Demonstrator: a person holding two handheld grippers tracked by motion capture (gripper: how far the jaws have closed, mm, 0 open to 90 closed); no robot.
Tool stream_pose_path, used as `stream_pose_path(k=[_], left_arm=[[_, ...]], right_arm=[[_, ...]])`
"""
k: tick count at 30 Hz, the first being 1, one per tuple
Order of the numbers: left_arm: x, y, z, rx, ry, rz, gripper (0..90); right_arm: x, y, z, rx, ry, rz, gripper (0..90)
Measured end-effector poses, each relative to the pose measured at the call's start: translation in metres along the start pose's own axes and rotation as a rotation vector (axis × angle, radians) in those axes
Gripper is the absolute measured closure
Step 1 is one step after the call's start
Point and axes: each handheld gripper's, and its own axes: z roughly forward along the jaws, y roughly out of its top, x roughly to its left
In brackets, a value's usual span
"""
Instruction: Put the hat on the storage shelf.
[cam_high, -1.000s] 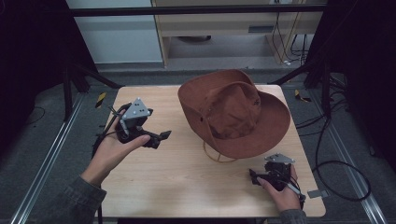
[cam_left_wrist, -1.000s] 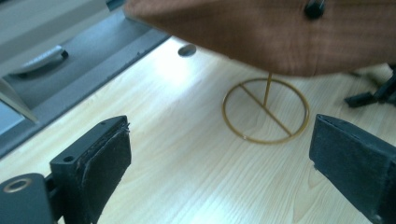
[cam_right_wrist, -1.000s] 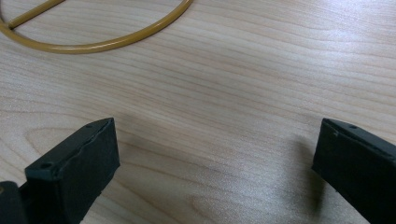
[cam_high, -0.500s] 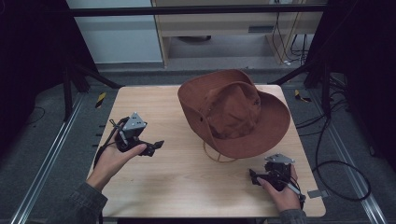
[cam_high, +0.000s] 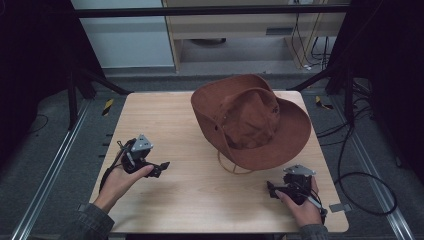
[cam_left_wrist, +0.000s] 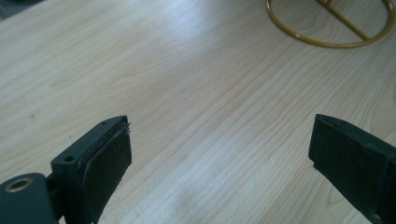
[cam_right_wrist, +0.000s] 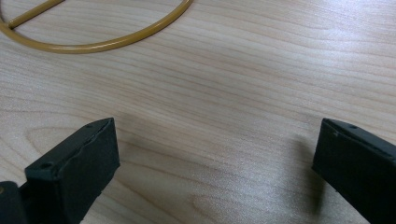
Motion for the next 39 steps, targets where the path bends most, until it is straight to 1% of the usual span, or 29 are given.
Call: stream_pose_path(k=[1, 2, 5, 9, 11, 16, 18, 22, 24, 26, 31, 35, 37, 39], left_arm=[[0.0, -0.002, 0.001, 0.002, -0.002, -0.005, 5.5], [0.0, -0.004, 0.002, 0.005, -0.002, -0.006, 5.4], [0.001, -0.01, 0.004, 0.013, 0.002, -0.008, 5.4], [0.006, -0.02, 0.008, 0.038, 0.009, -0.021, 5.2], [0.008, -0.027, 0.009, 0.048, 0.005, -0.036, 5.0], [0.012, -0.043, 0.012, 0.07, 0.014, -0.058, 4.8], [0.014, -0.048, 0.013, 0.08, 0.023, -0.057, 4.7], [0.018, -0.057, 0.015, 0.079, 0.023, -0.078, 4.6], [0.021, -0.062, 0.016, 0.076, 0.016, -0.11, 4.5], [0.023, -0.066, 0.017, 0.073, 0.024, -0.119, 4.5], [0.024, -0.075, 0.021, 0.091, 0.034, -0.117, 4.4], [0.026, -0.081, 0.023, 0.098, 0.03, -0.121, 3.9], [0.026, -0.084, 0.023, 0.08, 0.028, -0.126, 3.1], [0.026, -0.084, 0.023, 0.074, 0.032, -0.123, 3.1]], right_arm=[[0.0, 0.0, 0.0, 0.0, 0.0, 0.0, 0.5], [-0.002, 0.0, 0.0, -0.002, -0.006, -0.022, 0.5], [-0.002, 0.0, 0.0, -0.001, -0.004, -0.019, 0.5], [-0.002, 0.0, 0.0, -0.002, -0.004, -0.018, 0.5], [-0.002, 0.0, 0.0, -0.002, -0.004, -0.019, 0.5], [-0.002, 0.0, 0.0, -0.002, -0.004, -0.019, 0.5], [-0.002, 0.0, 0.0, -0.002, -0.004, -0.019, 0.5], [-0.002, 0.0, 0.0, -0.001, -0.004, -0.018, 0.5], [-0.002, 0.0, 0.0, -0.002, -0.006, -0.018, 0.5], [-0.002, 0.0, 0.0, -0.002, -0.006, -0.019, 0.5], [-0.002, 0.0, 0.0, -0.001, -0.005, -0.019, 0.5], [-0.002, 0.0, 0.0, -0.001, -0.005, -0.019, 0.5], [-0.002, 0.0, 0.0, -0.001, -0.004, -0.02, 0.5], [-0.002, 0.0, 0.0, -0.001, -0.005, -0.019, 0.5]])
